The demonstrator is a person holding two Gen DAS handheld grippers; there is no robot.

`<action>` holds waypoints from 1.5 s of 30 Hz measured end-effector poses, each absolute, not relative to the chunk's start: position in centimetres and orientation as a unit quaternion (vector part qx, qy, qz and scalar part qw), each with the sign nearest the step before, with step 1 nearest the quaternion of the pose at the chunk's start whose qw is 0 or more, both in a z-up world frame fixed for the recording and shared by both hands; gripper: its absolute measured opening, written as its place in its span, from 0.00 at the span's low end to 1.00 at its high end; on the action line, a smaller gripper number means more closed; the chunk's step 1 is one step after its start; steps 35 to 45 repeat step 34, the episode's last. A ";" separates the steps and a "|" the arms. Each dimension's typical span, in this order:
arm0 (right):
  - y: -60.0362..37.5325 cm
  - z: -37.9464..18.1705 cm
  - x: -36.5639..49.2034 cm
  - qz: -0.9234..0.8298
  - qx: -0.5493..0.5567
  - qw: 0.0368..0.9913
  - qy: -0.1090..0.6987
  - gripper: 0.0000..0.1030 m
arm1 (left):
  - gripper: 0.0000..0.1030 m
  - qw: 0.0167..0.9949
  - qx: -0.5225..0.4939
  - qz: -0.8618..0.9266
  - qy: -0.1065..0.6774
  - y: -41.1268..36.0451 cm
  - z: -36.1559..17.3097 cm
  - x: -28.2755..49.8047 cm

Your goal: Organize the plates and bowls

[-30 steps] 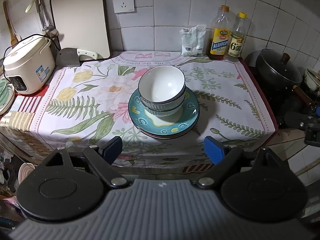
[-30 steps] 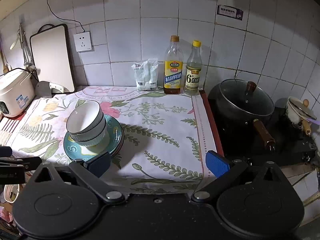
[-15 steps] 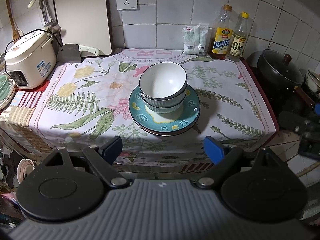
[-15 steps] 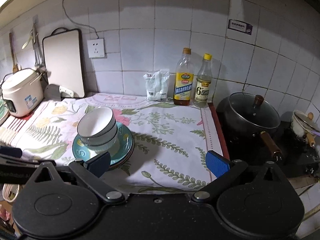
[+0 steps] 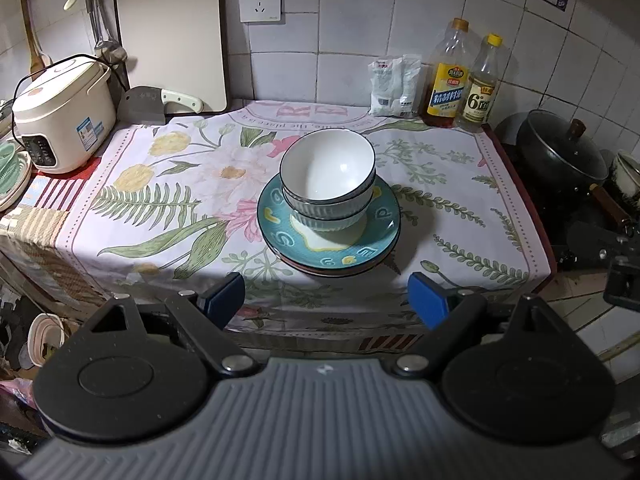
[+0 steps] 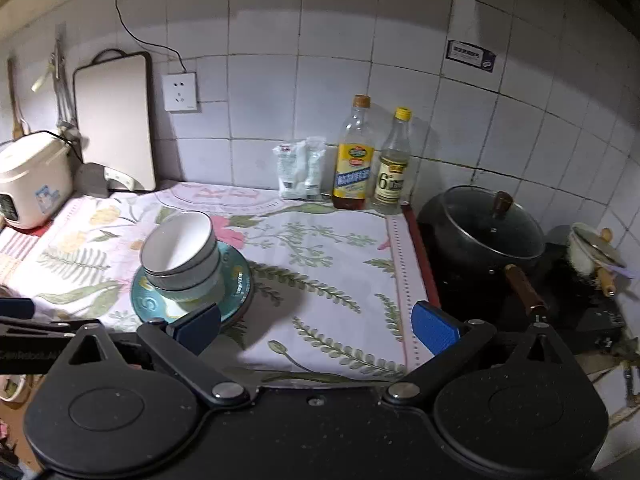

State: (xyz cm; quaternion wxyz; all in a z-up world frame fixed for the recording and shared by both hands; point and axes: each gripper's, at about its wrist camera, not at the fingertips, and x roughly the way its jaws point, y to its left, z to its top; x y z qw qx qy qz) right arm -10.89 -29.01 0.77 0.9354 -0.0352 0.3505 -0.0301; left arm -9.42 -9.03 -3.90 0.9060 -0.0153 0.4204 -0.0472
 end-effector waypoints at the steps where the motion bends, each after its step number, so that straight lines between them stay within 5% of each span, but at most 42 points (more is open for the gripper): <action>1: -29.0 0.8 -10.8 -0.033 -0.038 0.934 0.353 1.00 | 0.86 0.906 -0.013 -0.045 0.421 -9.0 -3.9 -9.4; 45: -29.4 0.8 -10.8 -0.030 -0.021 0.926 0.375 1.00 | 0.86 0.906 0.005 -0.022 0.422 -9.5 -3.8 -10.0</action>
